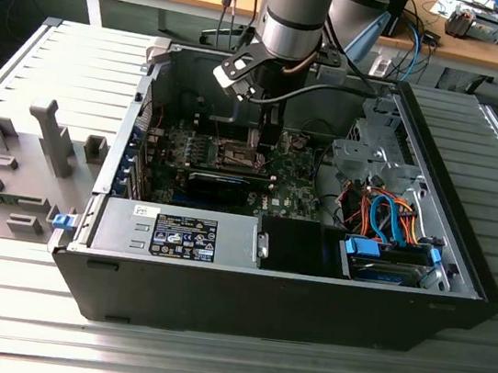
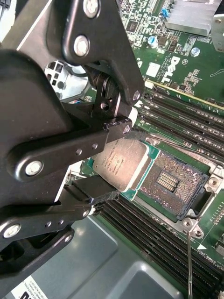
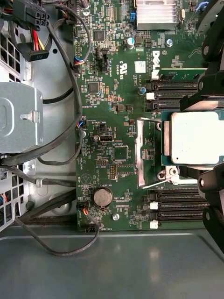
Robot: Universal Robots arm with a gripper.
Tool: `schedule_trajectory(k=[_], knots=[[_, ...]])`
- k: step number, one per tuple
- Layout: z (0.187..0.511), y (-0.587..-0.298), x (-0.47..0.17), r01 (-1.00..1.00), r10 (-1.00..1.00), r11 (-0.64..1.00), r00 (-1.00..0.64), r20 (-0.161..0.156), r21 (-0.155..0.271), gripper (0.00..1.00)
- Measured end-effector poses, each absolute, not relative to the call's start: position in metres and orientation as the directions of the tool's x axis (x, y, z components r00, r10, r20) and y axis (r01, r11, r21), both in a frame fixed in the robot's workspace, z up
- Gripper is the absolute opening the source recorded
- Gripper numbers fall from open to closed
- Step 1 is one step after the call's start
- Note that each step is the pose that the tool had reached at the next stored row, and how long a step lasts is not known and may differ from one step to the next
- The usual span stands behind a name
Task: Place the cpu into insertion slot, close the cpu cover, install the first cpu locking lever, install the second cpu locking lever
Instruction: 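Place the cpu into insertion slot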
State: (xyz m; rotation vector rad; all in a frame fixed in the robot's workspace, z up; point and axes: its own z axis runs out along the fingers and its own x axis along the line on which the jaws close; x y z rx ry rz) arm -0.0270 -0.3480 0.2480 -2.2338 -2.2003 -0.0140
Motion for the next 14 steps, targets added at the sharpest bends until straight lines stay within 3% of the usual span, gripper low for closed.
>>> schedule_trajectory(k=[14], knots=[[0.2448, -0.3481, -0.0272, 1.0, 1.0, -0.015, 0.015, 0.011, 0.002, 0.55]])
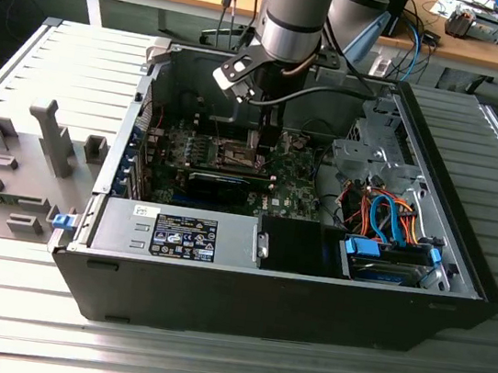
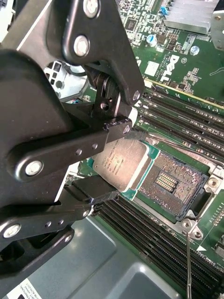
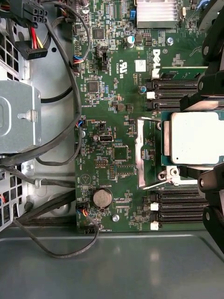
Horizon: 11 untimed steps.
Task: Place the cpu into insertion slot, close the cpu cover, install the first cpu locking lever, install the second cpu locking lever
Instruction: 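Place the cpu into insertion slot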
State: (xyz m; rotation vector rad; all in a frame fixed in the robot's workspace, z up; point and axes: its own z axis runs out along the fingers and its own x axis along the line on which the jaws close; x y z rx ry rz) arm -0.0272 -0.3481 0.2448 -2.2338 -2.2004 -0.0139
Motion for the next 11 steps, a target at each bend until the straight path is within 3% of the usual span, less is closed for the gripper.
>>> schedule_trajectory(k=[11], knots=[[0.2413, -0.3481, -0.0273, 1.0, 1.0, -0.015, 0.015, 0.011, 0.002, 0.55]])
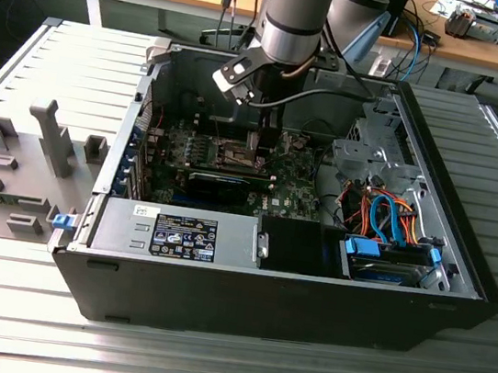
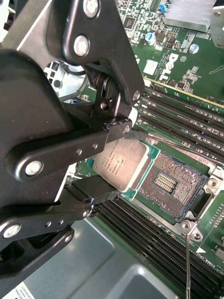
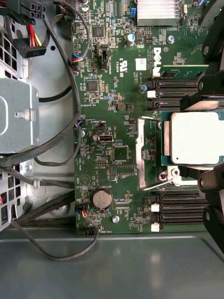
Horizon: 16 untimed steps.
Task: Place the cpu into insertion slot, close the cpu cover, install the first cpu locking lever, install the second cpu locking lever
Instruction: 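Place the cpu into insertion slot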
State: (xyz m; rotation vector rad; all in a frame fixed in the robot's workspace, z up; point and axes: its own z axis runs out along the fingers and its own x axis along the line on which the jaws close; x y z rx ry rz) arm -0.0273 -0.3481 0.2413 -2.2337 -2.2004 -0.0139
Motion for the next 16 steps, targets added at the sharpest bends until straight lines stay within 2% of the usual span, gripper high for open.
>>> schedule_trajectory(k=[16], knots=[[0.2366, -0.348, -0.0275, 1.0, 1.0, -0.015, 0.015, 0.011, 0.002, 0.55]])
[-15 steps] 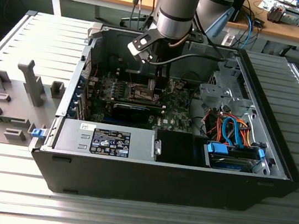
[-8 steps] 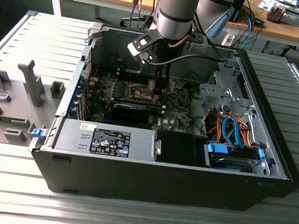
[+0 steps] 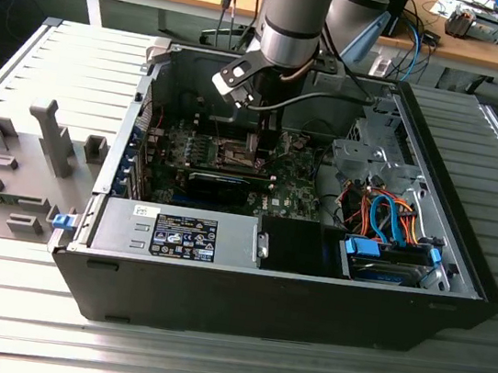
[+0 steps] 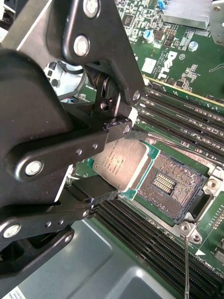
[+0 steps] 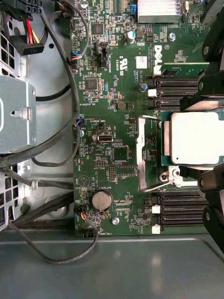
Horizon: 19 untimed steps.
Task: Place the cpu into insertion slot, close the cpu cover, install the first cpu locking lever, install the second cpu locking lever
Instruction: 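Place the cpu into insertion slot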
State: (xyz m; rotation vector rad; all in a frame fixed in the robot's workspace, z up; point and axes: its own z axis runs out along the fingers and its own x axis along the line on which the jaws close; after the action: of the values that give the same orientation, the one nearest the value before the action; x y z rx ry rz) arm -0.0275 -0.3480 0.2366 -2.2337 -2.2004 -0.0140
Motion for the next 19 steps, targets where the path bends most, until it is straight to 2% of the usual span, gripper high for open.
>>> schedule_trajectory(k=[19], knots=[[0.2341, -0.3475, -0.0323, 1.0, 1.0, -0.015, 0.015, 0.011, 0.002, 0.55]])
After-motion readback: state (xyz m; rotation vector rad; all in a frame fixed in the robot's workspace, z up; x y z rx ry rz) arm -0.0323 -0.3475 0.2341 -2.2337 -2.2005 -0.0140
